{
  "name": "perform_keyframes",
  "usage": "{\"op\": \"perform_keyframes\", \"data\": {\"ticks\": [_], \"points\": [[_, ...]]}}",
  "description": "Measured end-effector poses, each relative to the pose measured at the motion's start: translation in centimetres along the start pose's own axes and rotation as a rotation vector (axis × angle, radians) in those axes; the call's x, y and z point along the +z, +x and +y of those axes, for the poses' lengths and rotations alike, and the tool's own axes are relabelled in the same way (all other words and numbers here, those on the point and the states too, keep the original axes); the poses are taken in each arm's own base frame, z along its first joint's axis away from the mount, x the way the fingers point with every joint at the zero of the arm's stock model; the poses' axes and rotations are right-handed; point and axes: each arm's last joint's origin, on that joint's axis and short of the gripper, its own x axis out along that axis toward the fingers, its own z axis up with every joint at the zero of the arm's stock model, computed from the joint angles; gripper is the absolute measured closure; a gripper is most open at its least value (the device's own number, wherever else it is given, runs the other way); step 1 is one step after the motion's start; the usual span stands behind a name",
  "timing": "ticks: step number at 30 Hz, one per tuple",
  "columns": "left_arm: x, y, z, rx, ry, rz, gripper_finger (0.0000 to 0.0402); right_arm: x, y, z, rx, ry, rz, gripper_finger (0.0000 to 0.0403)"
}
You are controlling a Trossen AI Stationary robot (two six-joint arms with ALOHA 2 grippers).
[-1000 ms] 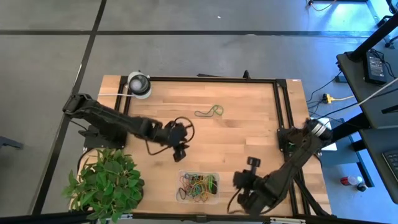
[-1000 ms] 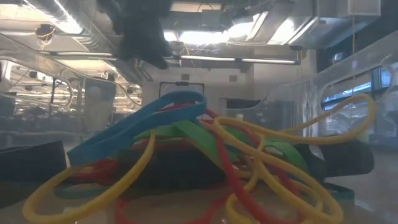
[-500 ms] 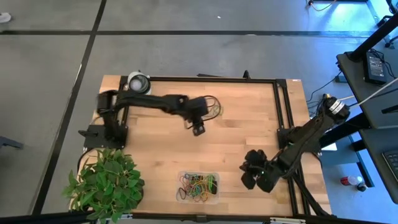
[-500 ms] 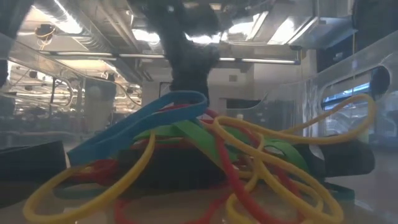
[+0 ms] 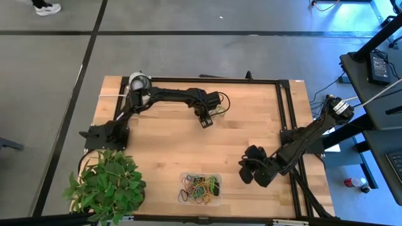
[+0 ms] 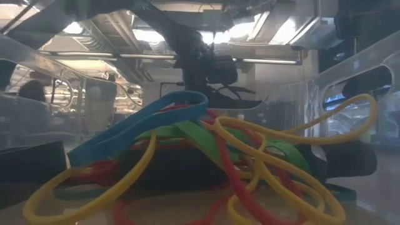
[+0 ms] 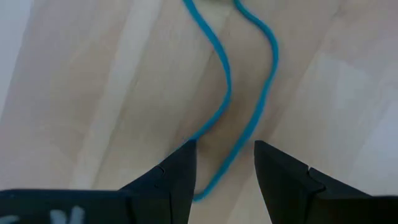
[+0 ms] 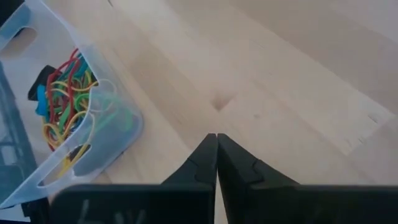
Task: Pick and place rubber bands into bin
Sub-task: Put the blue rubber band into the transparent bin
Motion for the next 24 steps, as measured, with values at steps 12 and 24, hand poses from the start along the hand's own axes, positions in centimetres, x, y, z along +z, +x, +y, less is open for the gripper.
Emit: {"op": "perform_keyframes", "data": {"ticks": [12,24], "points": [[-0.1,1.2,-1.2,0.072,0.099,0.002,0.0355,0.1,0.1,0.0,-0.002,0.004,-0.001,0.0387],[-0.7,-5.3,-3.2,0.119,0.116,-0.104,0.0399,0.1,0.1,0.0,0.001,0.006,-0.001,0.0387]]}}
